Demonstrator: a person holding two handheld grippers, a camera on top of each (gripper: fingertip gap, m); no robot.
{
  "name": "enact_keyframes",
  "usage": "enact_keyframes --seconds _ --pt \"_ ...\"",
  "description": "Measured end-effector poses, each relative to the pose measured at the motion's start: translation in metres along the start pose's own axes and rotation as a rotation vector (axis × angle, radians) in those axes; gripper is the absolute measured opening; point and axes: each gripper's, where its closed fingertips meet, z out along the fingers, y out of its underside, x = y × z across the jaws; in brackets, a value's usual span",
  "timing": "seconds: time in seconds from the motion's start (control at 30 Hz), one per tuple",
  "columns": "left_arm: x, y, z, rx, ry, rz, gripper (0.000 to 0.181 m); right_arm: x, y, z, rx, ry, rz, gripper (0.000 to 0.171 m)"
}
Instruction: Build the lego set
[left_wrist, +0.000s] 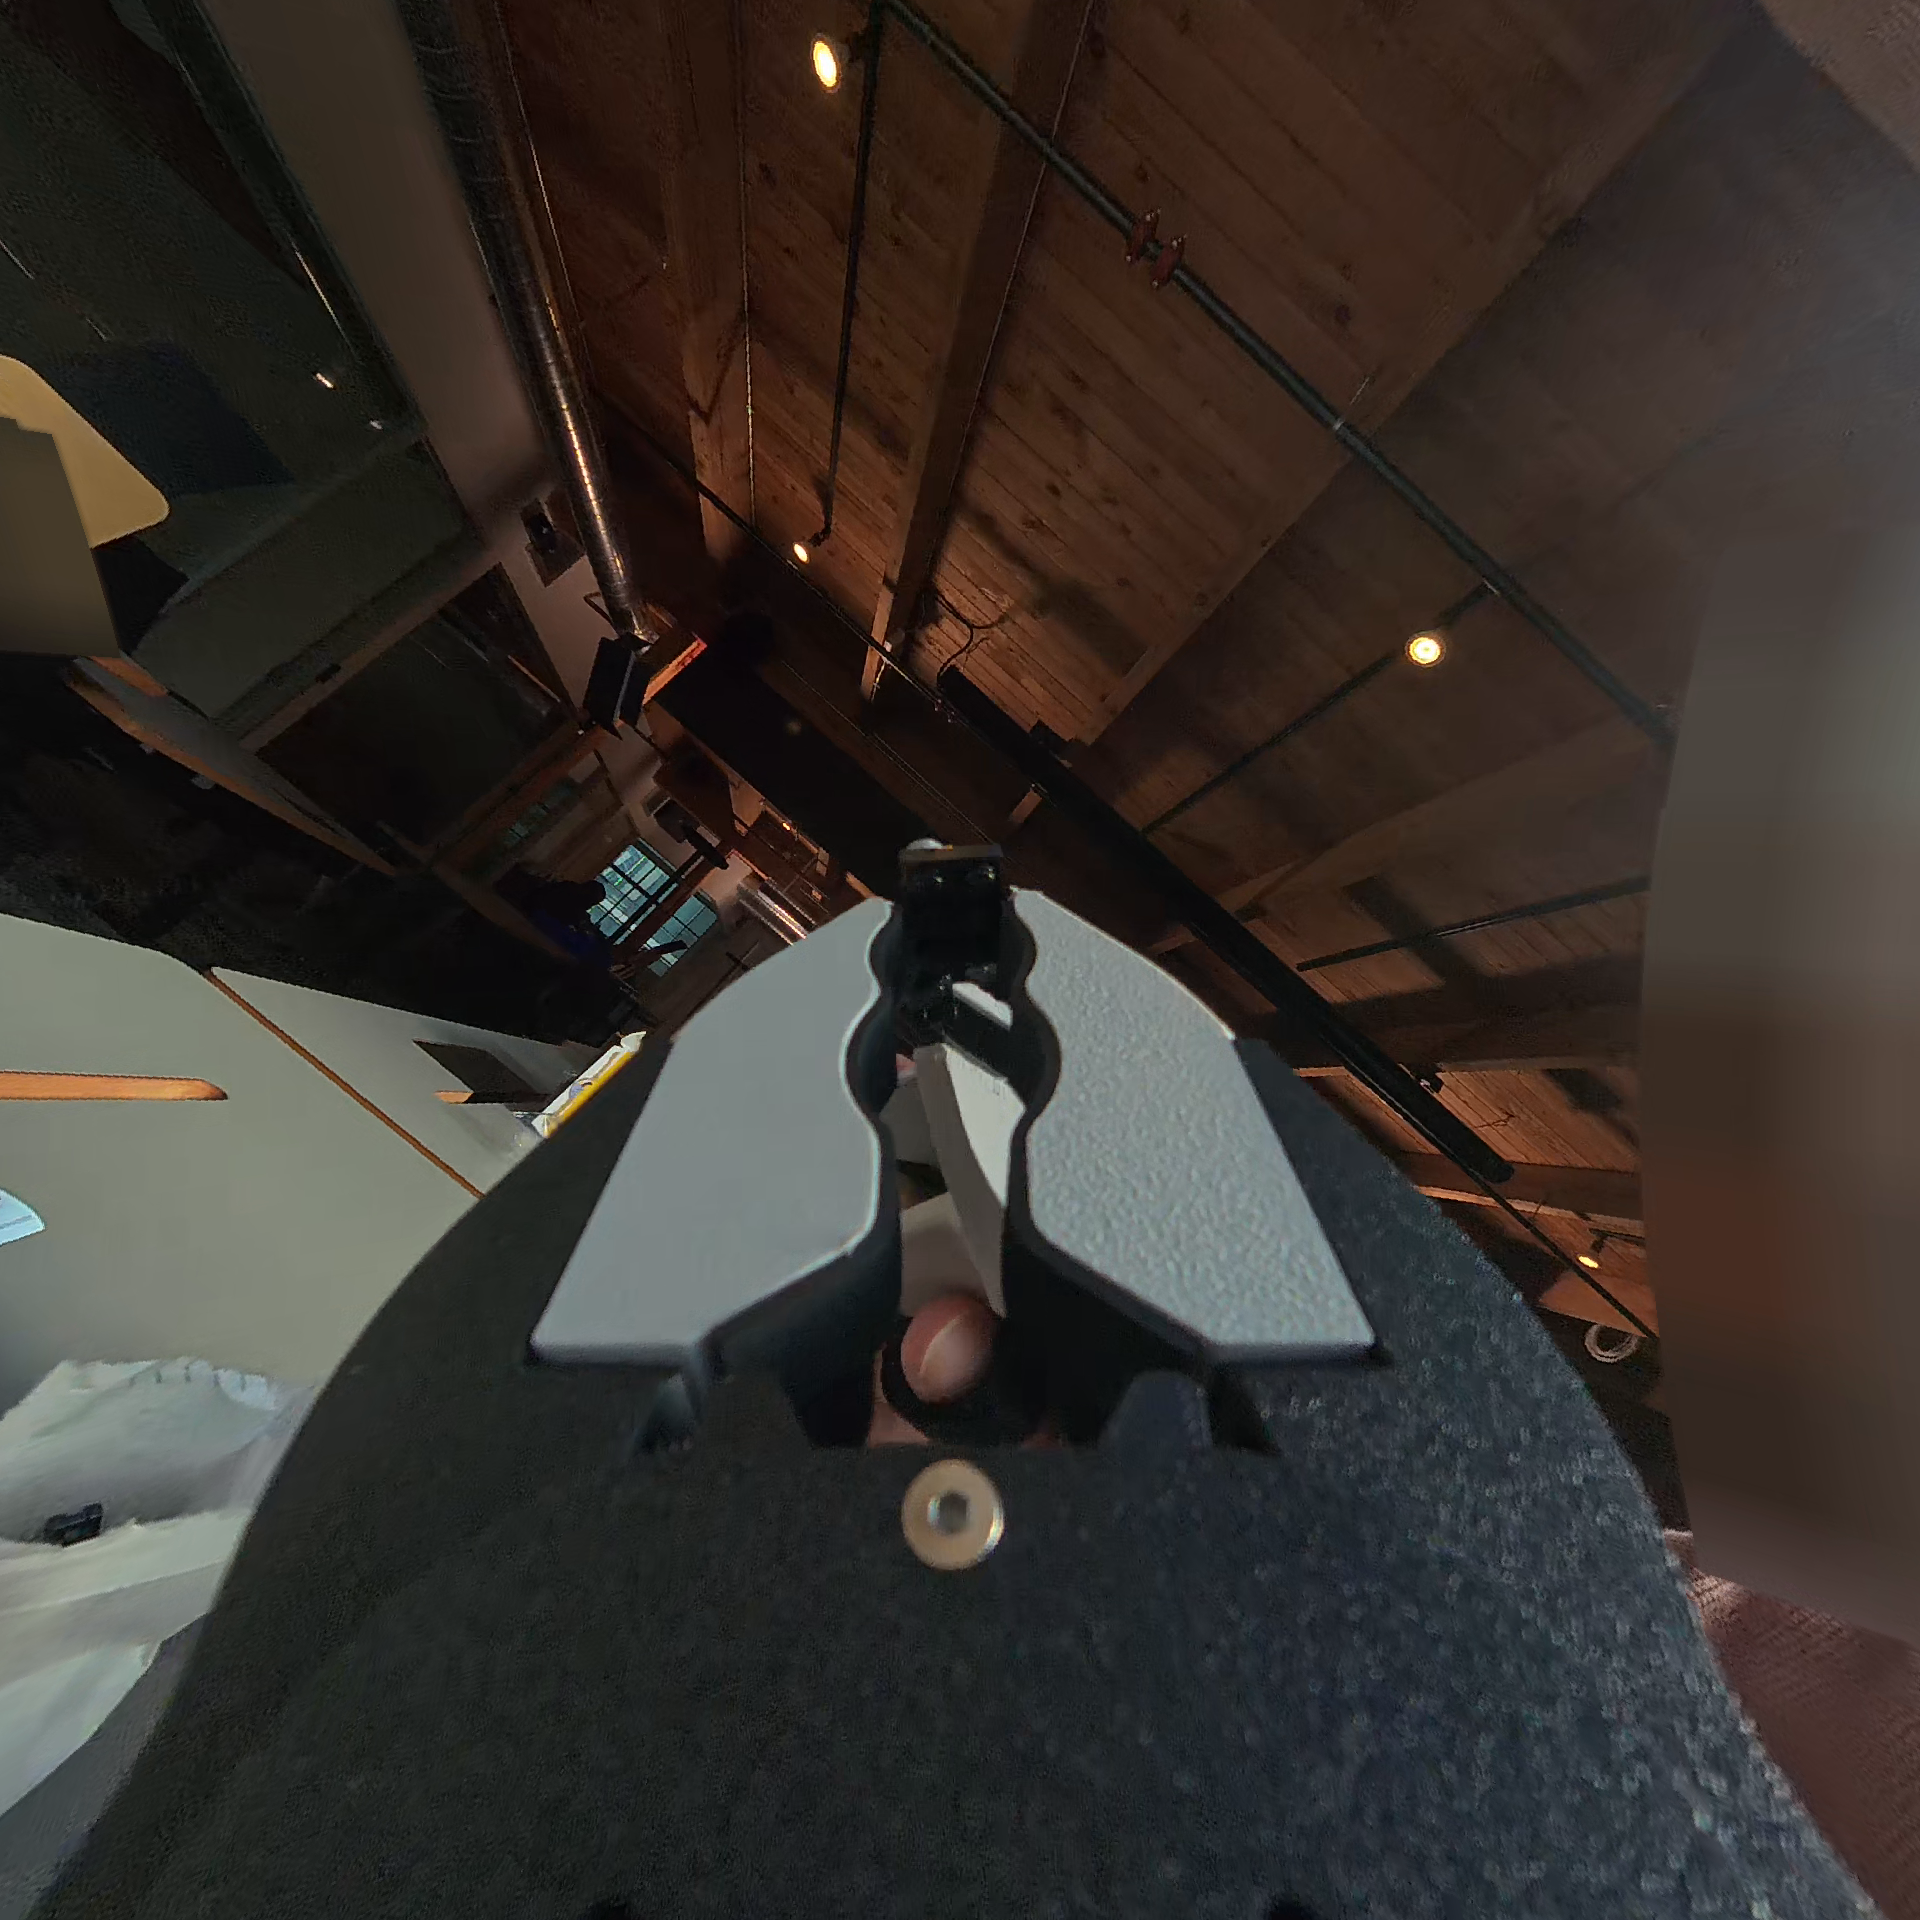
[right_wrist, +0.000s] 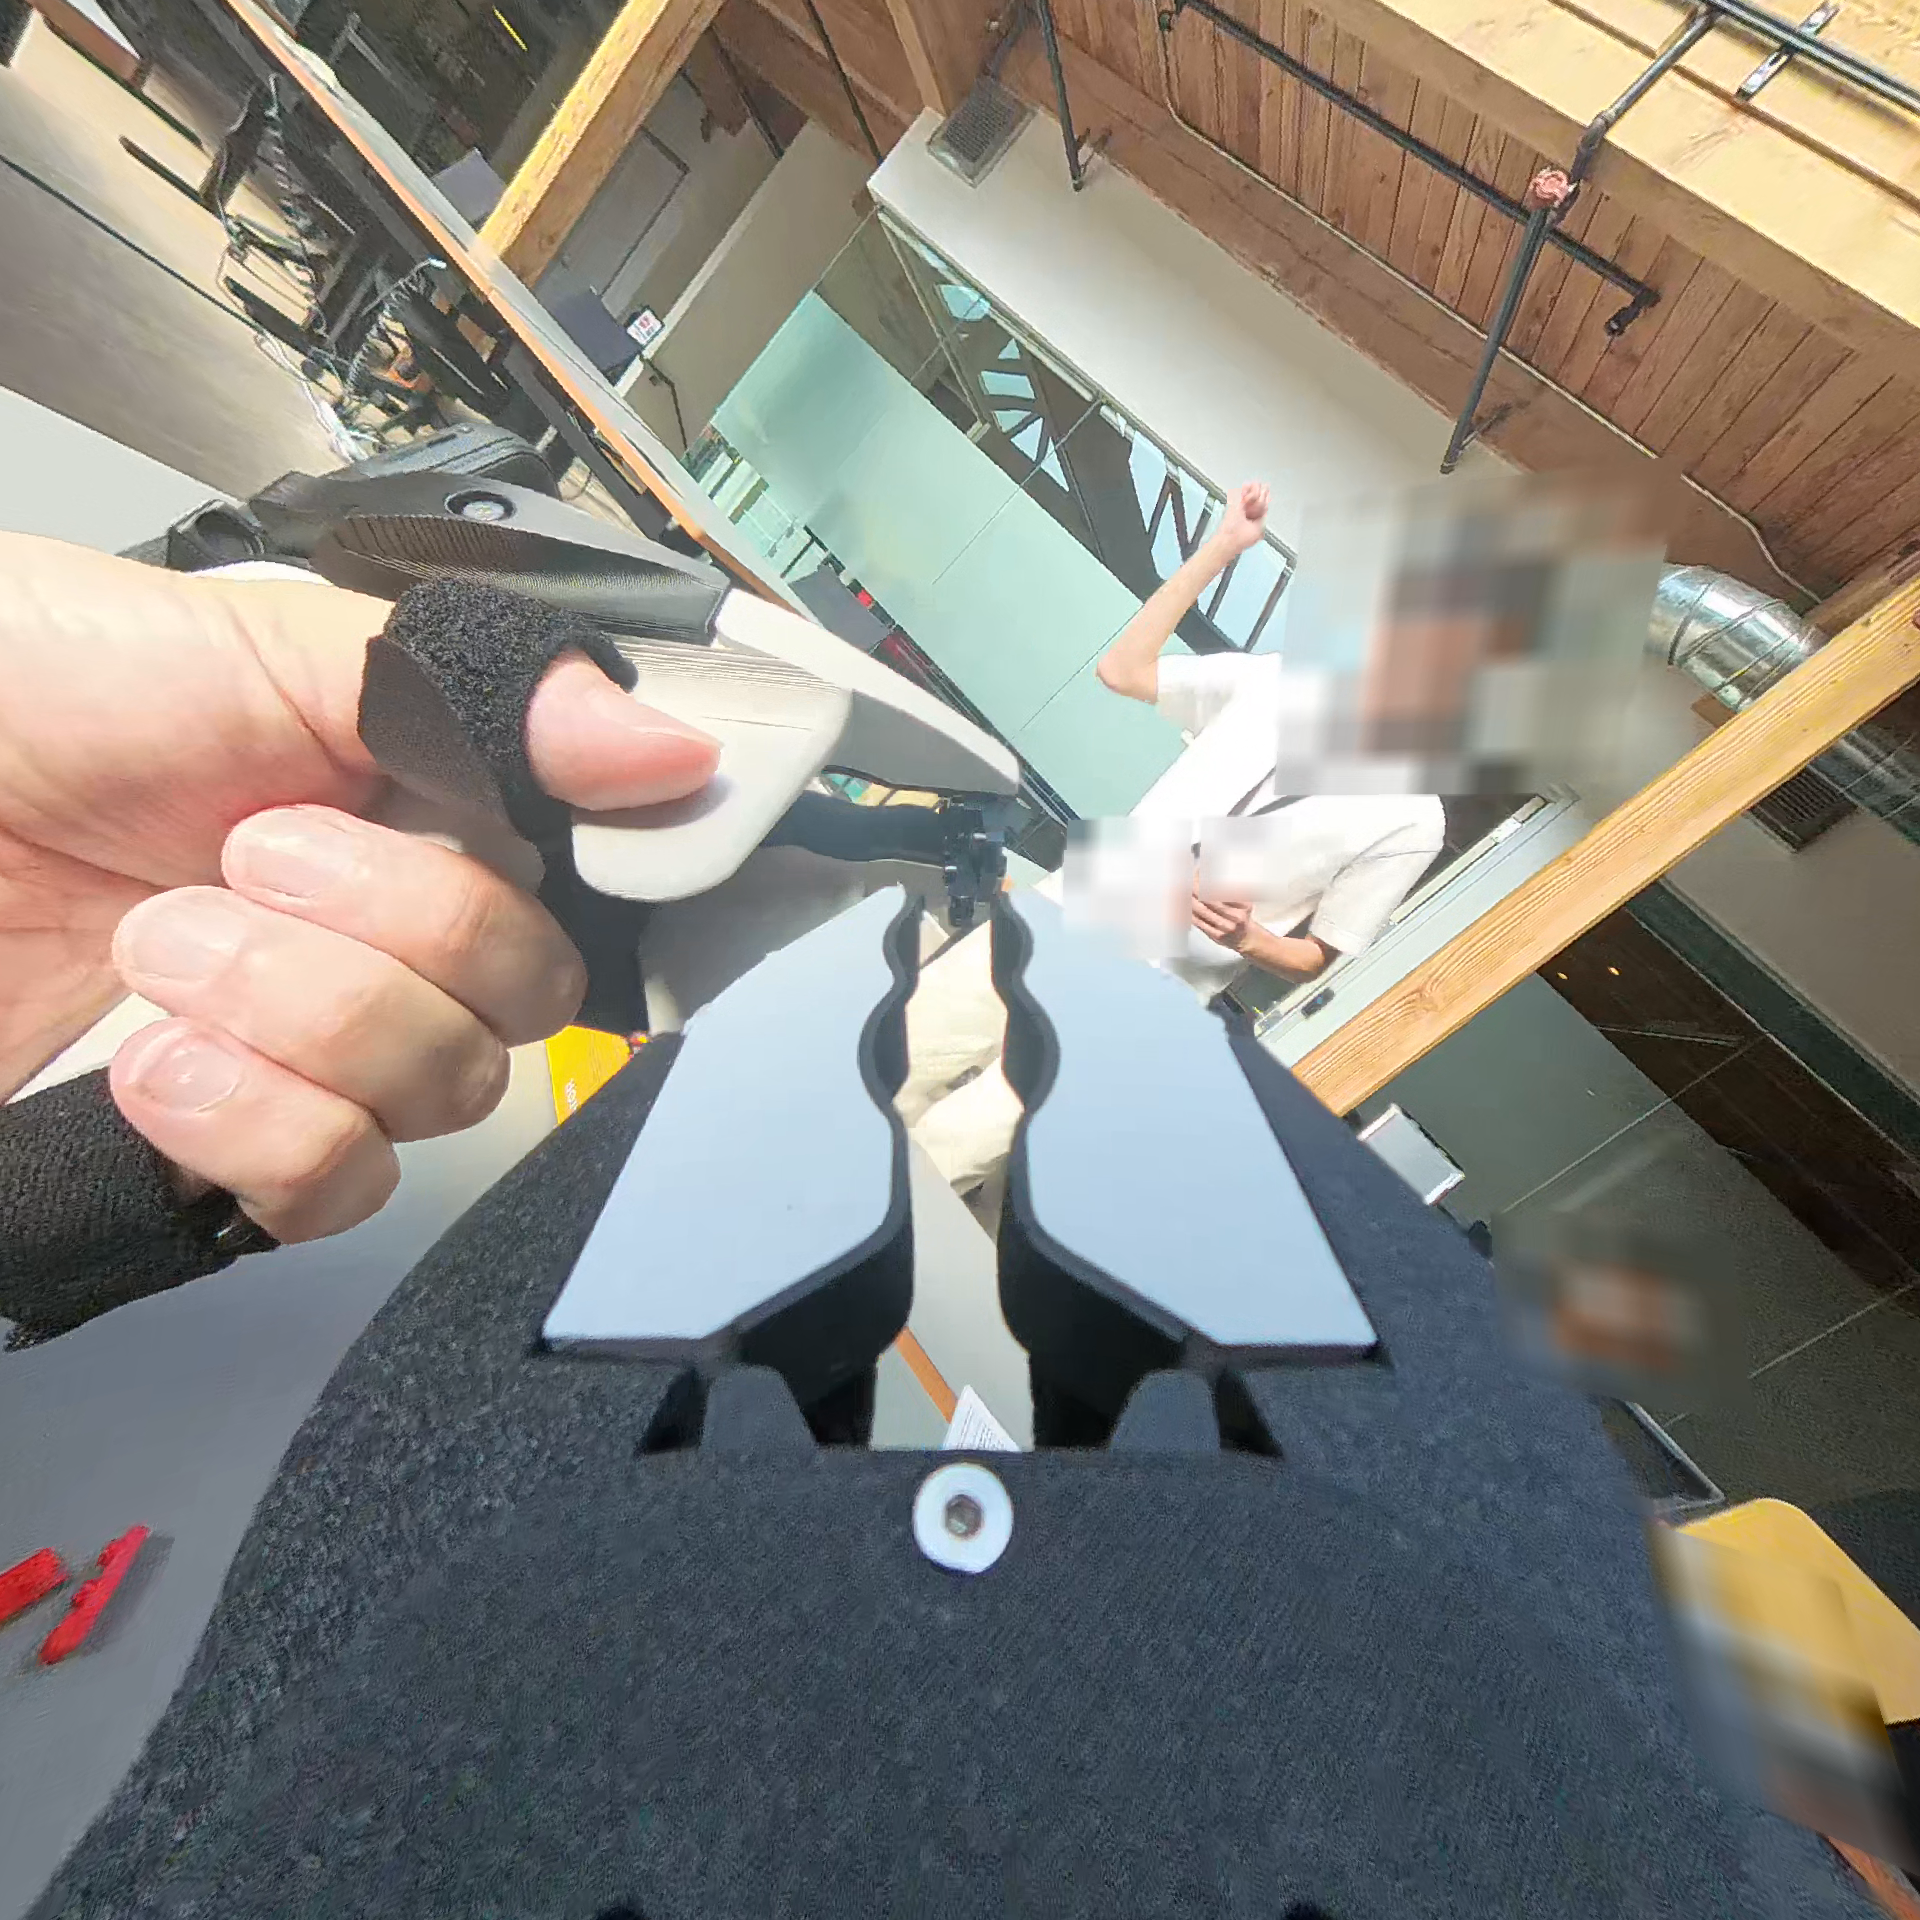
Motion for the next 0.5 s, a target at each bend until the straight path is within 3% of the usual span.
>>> enact_keyframes --seconds 0.23,0.37,0.43,0.5 --pt "0.008 0.004 0.001 0.0 0.013 0.004 0.016 0.003 -0.006 -0.003 0.021 0.047 -0.046 0.004" --pt "0.007 -0.001 -0.001 0.025 -0.029 0.044 0.016 -0.021 -0.017 -0.008 0.057 0.11 -0.402 0.004" --pt "0.005 -0.003 -0.002 0.019 -0.034 0.048 0.016 -0.024 -0.009 -0.003 0.022 0.078 -0.415 0.004" --pt "0.004 -0.01 -0.003 0.03 -0.042 0.067 0.016 -0.011 0.01 -0.002 -0.02 0.02 -0.294 0.004"
